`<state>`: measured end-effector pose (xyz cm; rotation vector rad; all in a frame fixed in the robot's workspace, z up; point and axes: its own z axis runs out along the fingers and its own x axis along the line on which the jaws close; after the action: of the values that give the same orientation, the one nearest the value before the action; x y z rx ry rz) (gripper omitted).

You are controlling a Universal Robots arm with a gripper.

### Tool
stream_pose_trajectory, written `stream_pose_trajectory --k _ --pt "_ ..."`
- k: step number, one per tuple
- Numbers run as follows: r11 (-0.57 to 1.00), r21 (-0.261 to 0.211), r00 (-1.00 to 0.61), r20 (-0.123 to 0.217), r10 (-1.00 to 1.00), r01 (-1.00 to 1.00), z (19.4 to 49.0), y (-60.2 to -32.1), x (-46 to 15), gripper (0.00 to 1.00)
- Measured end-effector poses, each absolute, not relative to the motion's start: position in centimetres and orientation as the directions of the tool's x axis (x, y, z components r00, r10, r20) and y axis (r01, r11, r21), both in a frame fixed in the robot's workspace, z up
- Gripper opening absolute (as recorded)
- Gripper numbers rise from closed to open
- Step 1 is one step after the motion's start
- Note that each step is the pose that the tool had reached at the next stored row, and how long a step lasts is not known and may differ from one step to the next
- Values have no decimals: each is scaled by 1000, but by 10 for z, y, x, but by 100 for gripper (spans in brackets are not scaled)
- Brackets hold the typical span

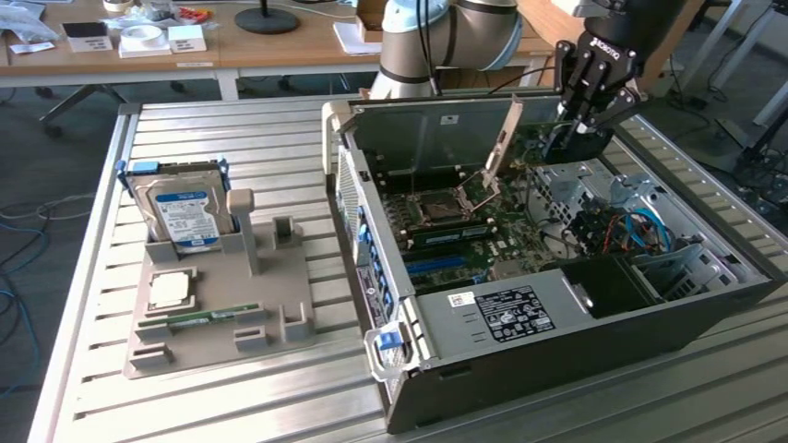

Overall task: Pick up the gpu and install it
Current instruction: 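Insert the gpu into the slot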

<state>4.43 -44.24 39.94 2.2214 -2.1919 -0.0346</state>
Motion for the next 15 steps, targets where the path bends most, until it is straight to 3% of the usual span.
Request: stream_pose_trajectory --k 15 --pt "-11 28 11 -1 -1000 -1000 397 -442 43 27"
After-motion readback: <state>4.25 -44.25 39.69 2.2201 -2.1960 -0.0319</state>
